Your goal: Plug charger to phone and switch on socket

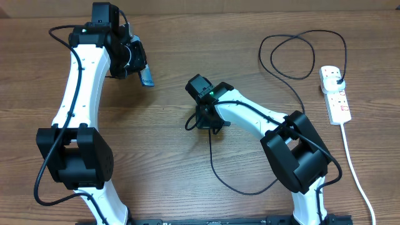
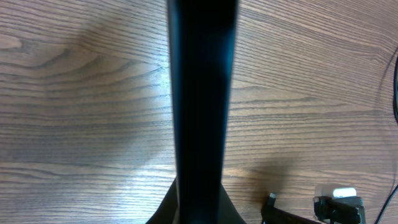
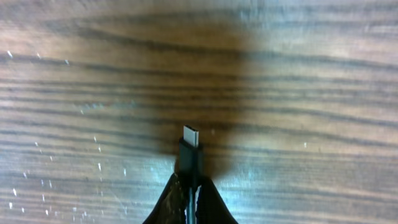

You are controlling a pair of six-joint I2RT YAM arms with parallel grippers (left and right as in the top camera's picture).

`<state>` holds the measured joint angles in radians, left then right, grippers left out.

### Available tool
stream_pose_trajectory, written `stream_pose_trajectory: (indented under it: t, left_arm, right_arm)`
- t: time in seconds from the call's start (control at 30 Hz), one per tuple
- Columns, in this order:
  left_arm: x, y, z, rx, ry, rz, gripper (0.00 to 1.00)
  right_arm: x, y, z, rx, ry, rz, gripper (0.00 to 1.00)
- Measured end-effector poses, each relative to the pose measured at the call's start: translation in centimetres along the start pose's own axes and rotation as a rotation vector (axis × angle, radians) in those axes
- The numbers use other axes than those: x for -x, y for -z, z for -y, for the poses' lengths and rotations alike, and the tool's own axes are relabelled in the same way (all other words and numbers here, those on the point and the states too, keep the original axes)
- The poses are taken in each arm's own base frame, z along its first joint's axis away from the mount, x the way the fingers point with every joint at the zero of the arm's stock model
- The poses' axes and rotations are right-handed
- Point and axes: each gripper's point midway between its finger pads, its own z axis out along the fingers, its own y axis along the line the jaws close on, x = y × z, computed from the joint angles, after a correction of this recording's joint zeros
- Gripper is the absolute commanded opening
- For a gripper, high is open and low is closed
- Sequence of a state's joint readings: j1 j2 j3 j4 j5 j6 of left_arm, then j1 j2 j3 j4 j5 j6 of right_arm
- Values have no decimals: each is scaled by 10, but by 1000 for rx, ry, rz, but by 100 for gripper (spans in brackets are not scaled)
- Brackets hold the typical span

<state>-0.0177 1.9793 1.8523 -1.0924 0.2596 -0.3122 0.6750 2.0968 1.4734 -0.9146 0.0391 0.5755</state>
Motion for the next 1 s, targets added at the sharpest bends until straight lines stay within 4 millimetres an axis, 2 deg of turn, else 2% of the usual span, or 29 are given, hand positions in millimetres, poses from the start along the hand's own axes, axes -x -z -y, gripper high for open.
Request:
stream_pose_trajectory:
  t: [0.07,0.13,0.23,0.27,0.3,0.4,0.47,0.57,0.6,0.73,0.87,1.0]
  left_arm:
    - [1,0,4,-24,-3,2,4]
    - [6,1,17,-92,-21,17,4]
    - [12,6,45,-250,-80,34,4]
    - [17,11,63,-350,-117,52,4]
    - [19,14,71,-394,-136,63,4]
    - [25,33,105,-600,-216,95,4]
    - [24,58,134,-801,-309,113,4]
    - [15,82,153,-977,-367,86,4]
    - [11,87,156,-1013,-371,69,4]
    - [5,96,160,-1077,-383,40,4]
    - [-2,107,164,-1146,-402,13,4]
    - [-4,111,166,-1173,-411,3,4]
  right_arm:
    - [-1,2,1,13,-7,-31,4]
    - [-4,4,1,38,0,-66,4]
    - [-1,11,-3,117,18,-101,4]
    - [0,16,-6,159,28,-112,4]
    - [1,22,-8,194,37,-116,4]
    - [6,53,-16,329,88,-98,4]
    - [11,96,-24,472,148,-48,4]
    - [13,157,-30,621,215,54,4]
    - [13,171,-32,647,231,82,4]
    - [7,203,-34,698,269,141,4]
    - [5,224,-37,744,298,187,4]
    - [0,230,-38,767,306,179,4]
